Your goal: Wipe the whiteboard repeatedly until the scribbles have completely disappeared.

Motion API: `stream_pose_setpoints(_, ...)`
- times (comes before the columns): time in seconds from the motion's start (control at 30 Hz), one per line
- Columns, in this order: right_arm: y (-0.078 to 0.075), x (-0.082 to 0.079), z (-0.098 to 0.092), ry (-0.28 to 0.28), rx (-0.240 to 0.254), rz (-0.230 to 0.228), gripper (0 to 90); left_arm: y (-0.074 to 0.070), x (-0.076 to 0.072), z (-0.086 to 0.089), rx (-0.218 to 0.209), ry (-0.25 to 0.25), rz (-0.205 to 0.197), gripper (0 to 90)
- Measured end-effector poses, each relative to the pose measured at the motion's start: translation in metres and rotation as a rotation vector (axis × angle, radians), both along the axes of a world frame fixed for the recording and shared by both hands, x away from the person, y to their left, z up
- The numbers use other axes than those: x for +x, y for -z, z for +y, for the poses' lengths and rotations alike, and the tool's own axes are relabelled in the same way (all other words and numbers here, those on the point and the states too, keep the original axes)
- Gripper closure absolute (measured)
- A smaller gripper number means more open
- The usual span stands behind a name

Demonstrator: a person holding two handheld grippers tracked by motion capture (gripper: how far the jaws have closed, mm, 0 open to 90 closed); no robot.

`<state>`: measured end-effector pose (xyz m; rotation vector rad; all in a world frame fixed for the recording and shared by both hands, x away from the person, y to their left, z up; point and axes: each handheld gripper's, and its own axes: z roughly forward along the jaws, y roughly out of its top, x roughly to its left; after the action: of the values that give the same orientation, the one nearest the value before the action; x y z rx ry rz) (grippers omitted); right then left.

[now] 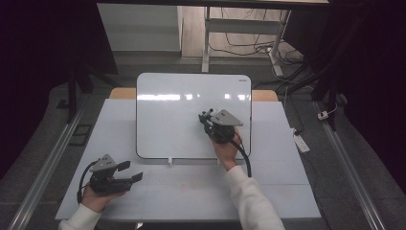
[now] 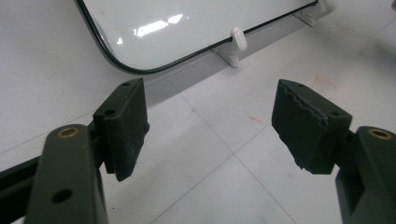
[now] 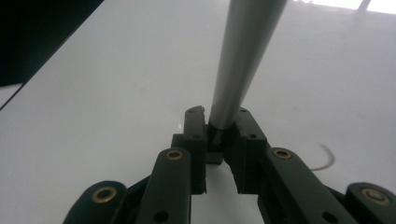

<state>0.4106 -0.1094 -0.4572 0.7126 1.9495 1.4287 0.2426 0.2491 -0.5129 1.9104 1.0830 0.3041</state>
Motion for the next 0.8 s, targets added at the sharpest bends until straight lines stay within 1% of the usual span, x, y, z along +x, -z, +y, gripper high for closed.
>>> stream_pose_setpoints(0.07,-0.003,0.003,-0.010,0.049,0.028,-0.008,78.3,0.000,0.000,0.001,-0.005,-0.003,-0.001,27.8)
stream_pose_setpoints(0.1,-0.005,0.005,-0.014,0.063,0.039,-0.007,78.3,0.000,0.000,0.002,-0.005,-0.003,-0.001,27.8)
stream_pose_setpoints(0.13,-0.005,0.005,-0.015,0.064,0.044,0.000,78.3,0.000,0.001,0.001,-0.005,-0.002,0.001,27.8)
stream_pose_setpoints(0.17,-0.004,0.003,-0.014,0.061,0.036,-0.004,78.3,0.000,0.001,0.001,-0.004,-0.003,0.001,27.8)
stream_pose_setpoints(0.23,-0.001,-0.001,-0.004,0.017,0.003,0.000,78.3,0.000,0.001,-0.001,0.000,0.003,0.001,27.8)
stream_pose_setpoints(0.27,0.001,-0.003,0.001,0.001,-0.021,-0.007,78.3,0.000,0.001,-0.001,0.002,0.004,0.000,27.8)
stream_pose_setpoints(0.3,0.000,-0.003,0.002,0.002,-0.044,-0.021,78.3,0.000,0.000,-0.001,0.002,0.004,-0.001,27.8)
stream_pose_setpoints(0.33,-0.001,-0.002,-0.001,0.007,-0.035,-0.016,78.3,0.000,0.000,0.000,0.000,0.003,-0.003,27.8)
stream_pose_setpoints(0.4,-0.006,0.003,-0.016,0.067,-0.008,-0.018,78.4,-0.001,-0.001,0.001,-0.004,-0.004,-0.004,27.8)
stream_pose_setpoints(0.47,-0.011,0.008,-0.035,0.114,0.026,-0.011,78.3,-0.001,-0.001,0.002,-0.004,-0.005,-0.004,27.8)
stream_pose_setpoints(0.5,-0.012,0.009,-0.041,0.127,0.038,-0.006,78.3,-0.001,0.000,0.001,-0.002,-0.005,-0.004,27.8)
stream_pose_setpoints(0.53,-0.012,0.009,-0.043,0.124,0.047,0.001,78.3,0.000,0.000,0.001,0.000,-0.004,-0.002,27.8)
stream_pose_setpoints(0.57,-0.011,0.007,-0.042,0.110,0.040,0.005,78.3,0.000,0.001,0.000,0.002,-0.003,-0.002,27.8)
stream_pose_setpoints(0.63,-0.007,0.003,-0.032,0.057,-0.021,-0.006,78.3,-0.001,0.000,-0.001,0.006,0.002,-0.004,27.8)
stream_pose_setpoints(0.67,-0.007,0.002,-0.029,0.052,-0.043,-0.017,78.3,-0.001,0.000,-0.002,0.007,0.002,-0.005,27.8)
stream_pose_setpoints(0.7,-0.008,0.004,-0.029,0.051,-0.042,-0.015,78.3,-0.001,0.000,-0.002,0.007,0.002,-0.005,27.7)
stream_pose_setpoints(0.73,-0.010,0.006,-0.032,0.064,-0.023,-0.016,78.3,-0.001,-0.001,-0.001,0.008,0.000,-0.005,27.7)
stream_pose_setpoints(0.8,-0.015,0.012,-0.041,0.117,0.016,-0.019,78.3,-0.001,0.000,-0.001,0.005,-0.003,-0.004,27.8)
